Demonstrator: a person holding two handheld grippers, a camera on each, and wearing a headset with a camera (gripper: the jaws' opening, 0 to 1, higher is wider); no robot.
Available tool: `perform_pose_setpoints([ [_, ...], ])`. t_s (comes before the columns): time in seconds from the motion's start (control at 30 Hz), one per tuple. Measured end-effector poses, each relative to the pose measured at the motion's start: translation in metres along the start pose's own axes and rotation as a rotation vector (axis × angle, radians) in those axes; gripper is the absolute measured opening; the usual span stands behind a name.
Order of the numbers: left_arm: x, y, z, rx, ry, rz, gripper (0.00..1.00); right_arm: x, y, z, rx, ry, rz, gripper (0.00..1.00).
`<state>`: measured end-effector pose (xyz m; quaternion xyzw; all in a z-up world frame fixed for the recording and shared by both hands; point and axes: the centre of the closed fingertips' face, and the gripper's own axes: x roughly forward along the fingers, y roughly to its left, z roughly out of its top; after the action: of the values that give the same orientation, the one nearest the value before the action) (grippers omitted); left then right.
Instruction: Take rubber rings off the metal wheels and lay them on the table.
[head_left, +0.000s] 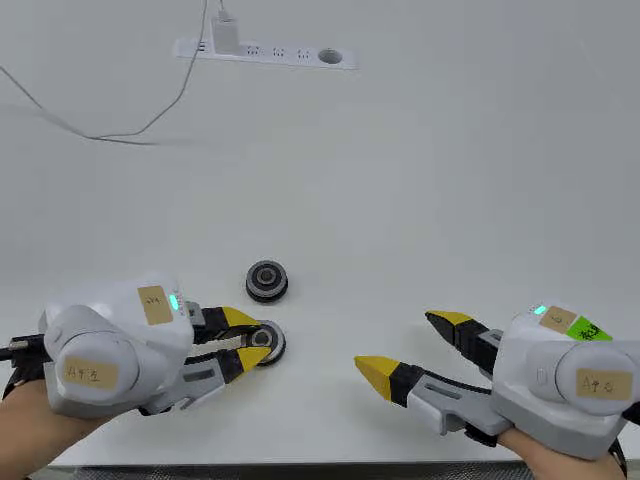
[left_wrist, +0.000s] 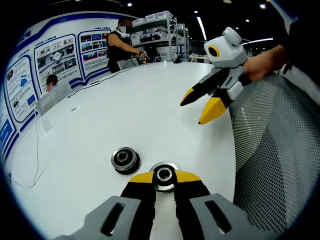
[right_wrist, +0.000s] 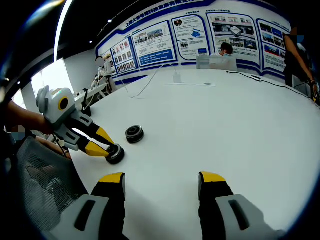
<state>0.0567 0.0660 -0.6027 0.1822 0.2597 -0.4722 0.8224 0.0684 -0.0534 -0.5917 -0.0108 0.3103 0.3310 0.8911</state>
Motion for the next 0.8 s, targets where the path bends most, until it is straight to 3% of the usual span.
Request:
perform_pose_setpoints([
  [0.27,0.0,0.0,0.0,0.025,0.007,-0.005,0.14,0.001,0.002,0.0,0.007,-0.001,0.006,0.59],
  [0.47,0.0,0.0,0.0,0.043,0.008,-0.006,0.14,0.004,0.011,0.002,0.026,-0.003,0.038,0.57],
  [0.67,0.0,-0.001,0.0,0.06,0.011,-0.013,0.13,0.009,0.024,0.009,0.075,-0.022,0.082,0.53],
  [0.8,0.0,-0.001,0.0,0.075,0.009,-0.023,0.13,0.013,0.041,0.016,0.173,-0.046,0.138,0.52],
])
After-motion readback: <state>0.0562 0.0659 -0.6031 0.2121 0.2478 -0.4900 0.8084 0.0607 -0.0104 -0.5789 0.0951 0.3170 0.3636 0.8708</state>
